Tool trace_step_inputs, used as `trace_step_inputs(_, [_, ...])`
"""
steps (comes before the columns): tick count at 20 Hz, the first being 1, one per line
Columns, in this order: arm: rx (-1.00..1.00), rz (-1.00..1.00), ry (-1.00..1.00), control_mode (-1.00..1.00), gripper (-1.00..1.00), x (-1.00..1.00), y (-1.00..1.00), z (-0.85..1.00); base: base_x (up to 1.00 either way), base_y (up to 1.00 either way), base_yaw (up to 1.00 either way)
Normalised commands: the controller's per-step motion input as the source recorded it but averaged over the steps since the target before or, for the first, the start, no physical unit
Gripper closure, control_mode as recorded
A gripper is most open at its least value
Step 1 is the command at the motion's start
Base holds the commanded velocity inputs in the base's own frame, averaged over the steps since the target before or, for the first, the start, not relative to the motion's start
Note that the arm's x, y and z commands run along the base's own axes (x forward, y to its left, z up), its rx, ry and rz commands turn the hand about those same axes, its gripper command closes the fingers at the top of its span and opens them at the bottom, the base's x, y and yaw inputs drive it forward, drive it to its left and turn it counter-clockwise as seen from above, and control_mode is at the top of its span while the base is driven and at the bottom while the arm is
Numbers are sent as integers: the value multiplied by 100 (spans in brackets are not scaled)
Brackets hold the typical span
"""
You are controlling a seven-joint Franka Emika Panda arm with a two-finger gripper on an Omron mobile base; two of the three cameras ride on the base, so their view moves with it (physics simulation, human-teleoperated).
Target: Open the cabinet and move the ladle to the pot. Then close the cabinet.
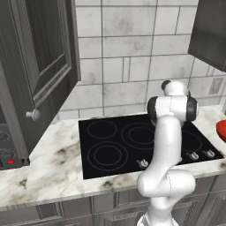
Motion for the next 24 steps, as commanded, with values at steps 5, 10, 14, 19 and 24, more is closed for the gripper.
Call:
trace_step_inputs(5, [0,0,8,-100,-100,0,20,0,0,0,0])
trace_step_inputs(10, [0,0,14,-100,-100,-19,10,0,0,0,0])
trace_step_inputs(14, [-2,0,14,-100,-100,-39,15,10,0,0,0])
trace_step_inputs(19, [0,0,13,-100,-100,-61,4,22,0,0,0])
trace_step_inputs(24, [-3,0,11,-100,-100,-33,14,21,0,0,0])
